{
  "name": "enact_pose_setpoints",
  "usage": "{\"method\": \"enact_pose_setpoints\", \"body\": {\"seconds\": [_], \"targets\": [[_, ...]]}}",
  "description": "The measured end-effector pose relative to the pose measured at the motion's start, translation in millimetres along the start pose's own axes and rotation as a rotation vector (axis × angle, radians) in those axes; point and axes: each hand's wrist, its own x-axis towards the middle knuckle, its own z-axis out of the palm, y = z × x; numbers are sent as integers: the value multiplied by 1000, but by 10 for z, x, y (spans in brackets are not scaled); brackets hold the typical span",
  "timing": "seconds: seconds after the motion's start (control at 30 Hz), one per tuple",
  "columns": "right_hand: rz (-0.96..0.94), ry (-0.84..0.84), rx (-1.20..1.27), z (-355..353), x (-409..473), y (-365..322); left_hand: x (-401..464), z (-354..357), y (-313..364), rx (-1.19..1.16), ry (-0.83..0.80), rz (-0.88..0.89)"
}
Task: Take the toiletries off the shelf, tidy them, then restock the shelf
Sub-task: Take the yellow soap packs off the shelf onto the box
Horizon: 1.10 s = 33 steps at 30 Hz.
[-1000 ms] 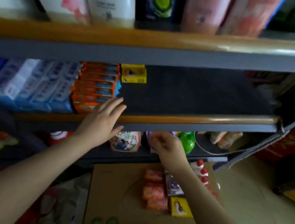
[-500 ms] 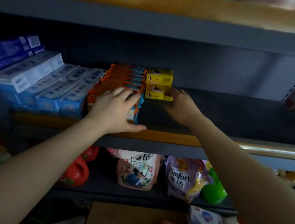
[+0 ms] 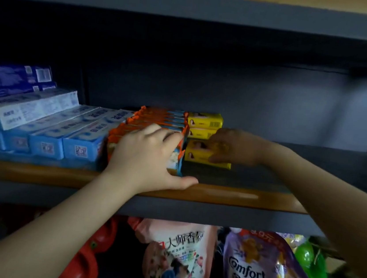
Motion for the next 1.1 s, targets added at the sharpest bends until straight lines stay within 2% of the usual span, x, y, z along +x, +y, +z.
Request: {"method": "enact_pose_setpoints", "body": {"seconds": [0.07, 0.13, 0.23, 0.3, 0.33, 0.4, 0.5, 0.6, 0.7, 0.8, 0.9, 0.97, 1.03, 1.1], "targets": [[6, 36, 115, -46, -103, -25, -7, -6, 6, 15, 14, -12], [85, -19, 170, -31, -90, -80, -20, -18, 18, 17, 12, -26], [149, -145, 156, 30, 21, -167, -28, -28, 25, 6, 20, -39], [144, -161, 103, 29, 29, -222, -28, -28, 28, -5, 36, -42], [137, -118, 76, 18, -3, -237, -31, -28, 28, -14, 43, -42], [98, 93, 77, -1, -132, -257, -34, -22, 16, -44, 66, -25], [5, 475, 329, -17, -474, -333, -46, -25, -6, -118, 147, 38], [-102, 672, 471, 48, -820, -468, -84, -49, 52, -262, 316, 79], [-155, 768, 512, 173, -1048, -608, -166, -173, 247, -532, 407, 82], [-109, 848, 431, 229, -1132, -647, -222, -333, 466, -783, 339, 0], [-131, 933, 231, 256, -1127, -652, -214, -380, 587, -912, 319, -123], [-171, 957, 195, 318, -1152, -598, -229, -362, 593, -963, 332, -163], [-164, 979, 354, 376, -1223, -485, -268, -318, 556, -978, 324, -132], [-119, 958, 626, 425, -1321, -378, -320, -258, 522, -991, 303, -44]]}}
